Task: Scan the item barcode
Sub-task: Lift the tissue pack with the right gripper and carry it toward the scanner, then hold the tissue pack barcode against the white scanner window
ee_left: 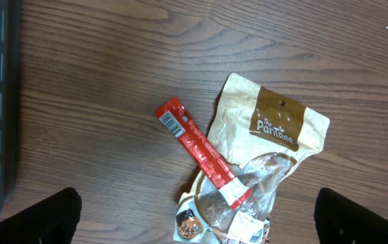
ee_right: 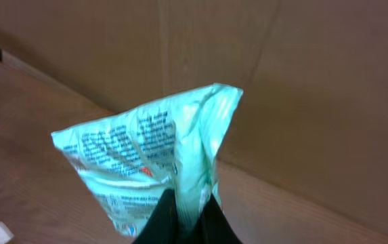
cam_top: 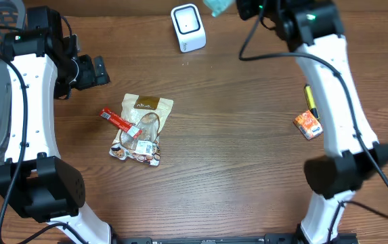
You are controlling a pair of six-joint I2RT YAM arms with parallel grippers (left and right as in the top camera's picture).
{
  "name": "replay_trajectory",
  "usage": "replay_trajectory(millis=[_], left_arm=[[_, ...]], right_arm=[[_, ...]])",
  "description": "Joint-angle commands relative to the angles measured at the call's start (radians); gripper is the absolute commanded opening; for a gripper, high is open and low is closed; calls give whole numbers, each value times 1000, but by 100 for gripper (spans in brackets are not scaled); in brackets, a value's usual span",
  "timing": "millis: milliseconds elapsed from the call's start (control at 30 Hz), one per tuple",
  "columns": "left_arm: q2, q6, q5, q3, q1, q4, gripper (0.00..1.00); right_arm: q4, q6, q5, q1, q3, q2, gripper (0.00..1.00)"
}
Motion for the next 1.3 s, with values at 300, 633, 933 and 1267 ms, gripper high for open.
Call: replay_trajectory(millis=[300,633,933,1267], left_arm=[[-5,11,7,-2,-8,1,100],[-5,11,7,-2,-8,1,100],[-5,11,7,-2,-8,1,100],[-5,11,7,-2,-8,1,100]], right_arm=[[343,-13,438,96,10,271,4],[739,-207,635,148,4,463,4],[825,-414,656,161,4,563,3],[767,-413,658,187,4,566,4]])
